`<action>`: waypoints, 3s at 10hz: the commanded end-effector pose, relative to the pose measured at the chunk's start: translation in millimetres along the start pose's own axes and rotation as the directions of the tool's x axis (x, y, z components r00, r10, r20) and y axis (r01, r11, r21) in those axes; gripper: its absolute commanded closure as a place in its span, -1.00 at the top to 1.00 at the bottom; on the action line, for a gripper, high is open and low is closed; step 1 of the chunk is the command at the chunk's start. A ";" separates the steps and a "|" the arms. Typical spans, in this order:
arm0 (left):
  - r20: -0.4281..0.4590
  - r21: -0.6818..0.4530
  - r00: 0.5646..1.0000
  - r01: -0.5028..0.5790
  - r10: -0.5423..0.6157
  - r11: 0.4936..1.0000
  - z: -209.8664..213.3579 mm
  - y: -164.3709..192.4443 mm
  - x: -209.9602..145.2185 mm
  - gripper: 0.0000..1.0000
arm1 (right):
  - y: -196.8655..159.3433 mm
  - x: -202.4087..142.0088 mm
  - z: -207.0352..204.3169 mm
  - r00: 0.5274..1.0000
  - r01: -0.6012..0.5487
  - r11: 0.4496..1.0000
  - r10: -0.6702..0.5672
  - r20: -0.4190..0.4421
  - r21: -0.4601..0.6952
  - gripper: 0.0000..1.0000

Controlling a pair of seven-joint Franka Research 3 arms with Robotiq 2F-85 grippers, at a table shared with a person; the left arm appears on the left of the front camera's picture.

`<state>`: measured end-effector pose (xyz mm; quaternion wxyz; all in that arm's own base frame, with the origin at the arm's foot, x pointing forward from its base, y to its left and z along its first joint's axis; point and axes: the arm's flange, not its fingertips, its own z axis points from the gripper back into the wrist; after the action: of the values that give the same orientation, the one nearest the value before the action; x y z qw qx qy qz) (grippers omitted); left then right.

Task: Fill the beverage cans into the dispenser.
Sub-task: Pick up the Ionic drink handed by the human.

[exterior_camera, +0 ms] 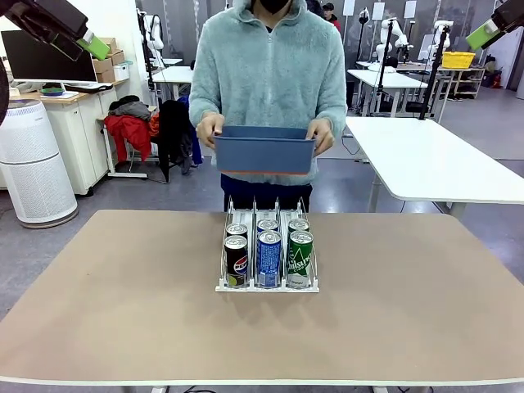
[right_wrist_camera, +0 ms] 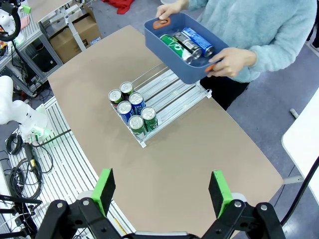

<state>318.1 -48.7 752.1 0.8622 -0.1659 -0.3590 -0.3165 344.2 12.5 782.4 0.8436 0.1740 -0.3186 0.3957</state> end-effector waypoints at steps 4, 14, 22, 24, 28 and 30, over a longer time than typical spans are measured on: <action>-0.002 -0.001 1.000 0.002 -0.002 1.000 0.1 1.1 -0.7 1.00 | -0.1 -0.3 -0.6 1.000 0.000 1.000 0.000 -0.001 0.001 1.00; -0.002 -0.001 1.000 0.002 -0.002 1.000 0.1 1.1 -0.7 1.00 | -0.1 -0.3 -0.6 1.000 0.000 1.000 0.000 -0.001 0.001 1.00; -0.002 -0.001 1.000 0.002 -0.002 1.000 0.1 1.1 -0.7 1.00 | -0.1 -0.3 -0.6 1.000 0.000 1.000 0.000 -0.001 0.001 1.00; -0.002 -0.001 1.000 0.002 -0.002 1.000 0.1 1.1 -0.7 1.00 | -0.1 -0.3 -0.6 1.000 0.000 1.000 0.000 -0.001 0.001 1.00; -0.002 -0.001 1.000 0.002 -0.002 1.000 0.1 1.1 -0.7 1.00 | -0.1 -0.3 -0.6 1.000 0.000 1.000 0.000 -0.001 0.001 1.00; -0.002 -0.001 1.000 0.002 -0.002 1.000 0.1 1.1 -0.7 1.00 | -0.1 -0.3 -0.6 1.000 0.000 1.000 0.000 -0.001 0.001 1.00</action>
<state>318.1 -48.7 752.1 0.8622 -0.1659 -0.3590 -0.3165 344.2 12.5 782.4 0.8436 0.1740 -0.3186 0.3957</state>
